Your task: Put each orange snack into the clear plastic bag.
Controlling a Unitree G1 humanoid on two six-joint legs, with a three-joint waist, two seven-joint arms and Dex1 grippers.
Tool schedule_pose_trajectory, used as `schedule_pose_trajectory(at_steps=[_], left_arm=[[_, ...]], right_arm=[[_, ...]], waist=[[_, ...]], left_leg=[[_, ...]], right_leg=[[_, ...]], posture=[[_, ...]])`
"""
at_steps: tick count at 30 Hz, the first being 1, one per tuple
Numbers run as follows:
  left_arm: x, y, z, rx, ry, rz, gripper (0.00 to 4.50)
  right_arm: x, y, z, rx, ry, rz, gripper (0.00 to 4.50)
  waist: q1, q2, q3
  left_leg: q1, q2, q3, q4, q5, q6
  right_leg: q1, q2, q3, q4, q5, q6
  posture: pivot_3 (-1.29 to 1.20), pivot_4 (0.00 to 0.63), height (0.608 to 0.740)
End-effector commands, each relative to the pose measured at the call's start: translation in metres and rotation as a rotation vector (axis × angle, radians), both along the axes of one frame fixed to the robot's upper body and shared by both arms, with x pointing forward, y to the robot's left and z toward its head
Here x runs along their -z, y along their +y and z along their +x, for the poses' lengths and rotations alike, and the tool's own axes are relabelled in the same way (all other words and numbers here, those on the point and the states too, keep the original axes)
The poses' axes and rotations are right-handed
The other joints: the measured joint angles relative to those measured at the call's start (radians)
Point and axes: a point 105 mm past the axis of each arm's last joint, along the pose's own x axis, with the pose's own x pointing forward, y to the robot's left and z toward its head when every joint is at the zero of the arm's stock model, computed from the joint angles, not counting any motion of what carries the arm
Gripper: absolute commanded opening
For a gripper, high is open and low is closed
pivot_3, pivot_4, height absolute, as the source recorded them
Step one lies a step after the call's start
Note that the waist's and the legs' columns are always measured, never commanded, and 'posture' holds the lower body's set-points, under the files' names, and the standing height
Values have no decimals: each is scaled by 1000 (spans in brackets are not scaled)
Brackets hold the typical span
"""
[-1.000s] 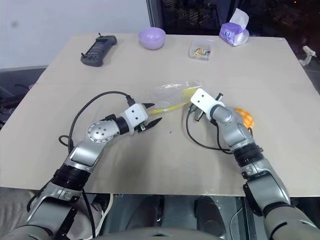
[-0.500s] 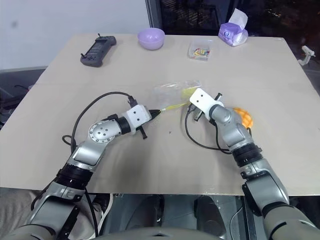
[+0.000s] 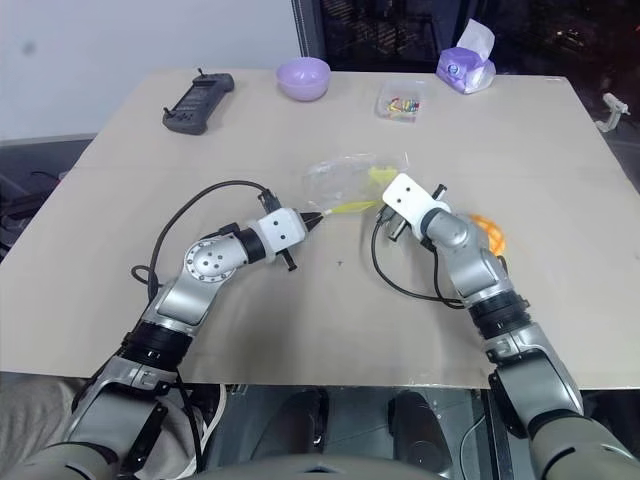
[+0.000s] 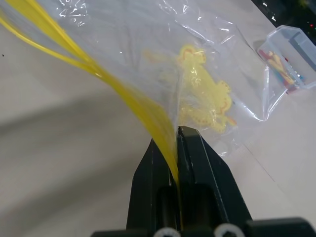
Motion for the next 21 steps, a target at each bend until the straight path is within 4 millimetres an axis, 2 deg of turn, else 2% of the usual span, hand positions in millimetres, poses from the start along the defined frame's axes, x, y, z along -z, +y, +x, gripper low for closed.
schedule_pose_trajectory(at_steps=[1, 6, 10, 13, 18, 21], left_arm=[[-9, -2, 0, 9, -48, -11, 44], [-7, -2, -1, 7, -33, -27, 44], [-8, 0, 2, -11, -41, -37, 1255], [-4, -2, 1, -3, -30, -23, 2633], [-1, -5, -1, 20, -15, -21, 2633], [-2, -7, -4, 37, -14, -26, 1776]], right_arm=[[-17, 0, -2, -19, -53, 16, 0], [-16, 0, -2, -23, -46, 10, 0], [-16, 1, -2, -29, -49, 6, 0], [-16, 1, -2, -30, -49, 4, 0], [-16, 1, -2, -27, -51, 1, 0], [-16, 1, -2, -26, -52, 1, 0]], waist=[[0, 0, 0], [0, 0, 0], [0, 0, 0], [0, 0, 0], [0, 0, 0], [0, 0, 0]], left_leg=[[0, 0, 0, 0, 0, 0], [0, 0, 0, 0, 0, 0], [0, 0, 0, 0, 0, 0], [0, 0, 0, 0, 0, 0], [0, 0, 0, 0, 0, 0], [0, 0, 0, 0, 0, 0]], right_leg=[[0, 0, 0, 0, 0, 0], [0, 0, 0, 0, 0, 0], [0, 0, 0, 0, 0, 0], [0, 0, 0, 0, 0, 0], [0, 0, 0, 0, 0, 0], [0, 0, 0, 0, 0, 0]], posture=[[0, 150, 740], [0, 150, 740], [0, 150, 740], [0, 150, 740], [0, 150, 740], [0, 150, 740]])
